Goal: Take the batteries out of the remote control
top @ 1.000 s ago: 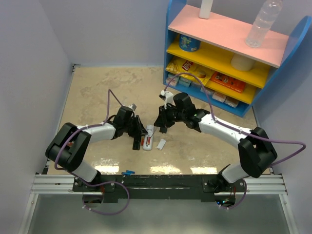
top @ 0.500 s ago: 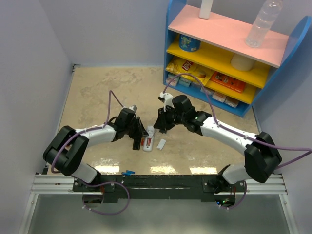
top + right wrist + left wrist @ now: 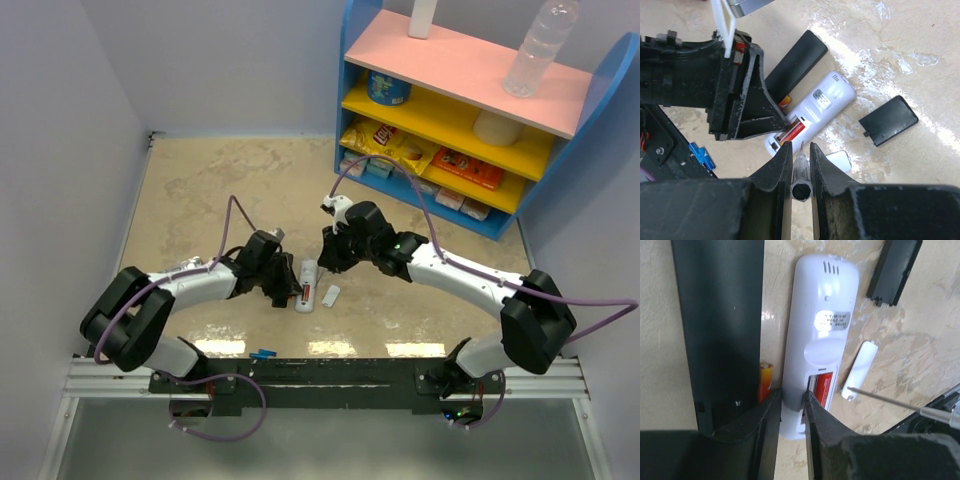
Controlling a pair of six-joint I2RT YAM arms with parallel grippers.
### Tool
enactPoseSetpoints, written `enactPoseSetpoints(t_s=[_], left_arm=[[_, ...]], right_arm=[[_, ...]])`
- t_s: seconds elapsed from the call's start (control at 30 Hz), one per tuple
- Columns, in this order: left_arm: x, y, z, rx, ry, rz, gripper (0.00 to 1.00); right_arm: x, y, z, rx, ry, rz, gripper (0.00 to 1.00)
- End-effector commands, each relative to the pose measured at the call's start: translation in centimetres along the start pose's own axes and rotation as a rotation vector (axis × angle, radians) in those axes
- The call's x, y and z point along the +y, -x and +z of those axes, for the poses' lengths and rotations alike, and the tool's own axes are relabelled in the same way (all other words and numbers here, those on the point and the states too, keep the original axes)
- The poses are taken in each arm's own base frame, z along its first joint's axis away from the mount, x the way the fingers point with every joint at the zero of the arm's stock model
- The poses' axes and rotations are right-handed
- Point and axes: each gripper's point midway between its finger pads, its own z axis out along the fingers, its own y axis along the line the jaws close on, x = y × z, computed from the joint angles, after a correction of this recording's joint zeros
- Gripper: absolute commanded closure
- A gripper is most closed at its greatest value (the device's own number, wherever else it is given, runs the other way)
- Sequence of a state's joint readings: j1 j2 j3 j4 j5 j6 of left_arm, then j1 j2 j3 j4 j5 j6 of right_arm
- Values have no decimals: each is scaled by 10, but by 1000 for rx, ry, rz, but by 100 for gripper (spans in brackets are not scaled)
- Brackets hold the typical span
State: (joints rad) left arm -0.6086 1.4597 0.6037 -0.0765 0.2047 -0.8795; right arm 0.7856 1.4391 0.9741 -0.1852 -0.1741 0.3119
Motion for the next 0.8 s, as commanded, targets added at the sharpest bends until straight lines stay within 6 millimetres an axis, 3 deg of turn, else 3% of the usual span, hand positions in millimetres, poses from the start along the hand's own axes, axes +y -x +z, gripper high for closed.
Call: enactPoseSetpoints(t_s=[0.0, 0.5, 0.77], left_arm=[[0, -9, -13, 28, 15, 22, 70], [-11, -21, -8, 58, -39, 21, 70], [-36, -30, 2, 77, -107, 40, 69]], right_arm=[[4, 21, -7, -49, -17, -12, 100], [6, 29, -17, -77, -23, -12, 100], [-2, 33, -33, -110, -84, -2, 100]])
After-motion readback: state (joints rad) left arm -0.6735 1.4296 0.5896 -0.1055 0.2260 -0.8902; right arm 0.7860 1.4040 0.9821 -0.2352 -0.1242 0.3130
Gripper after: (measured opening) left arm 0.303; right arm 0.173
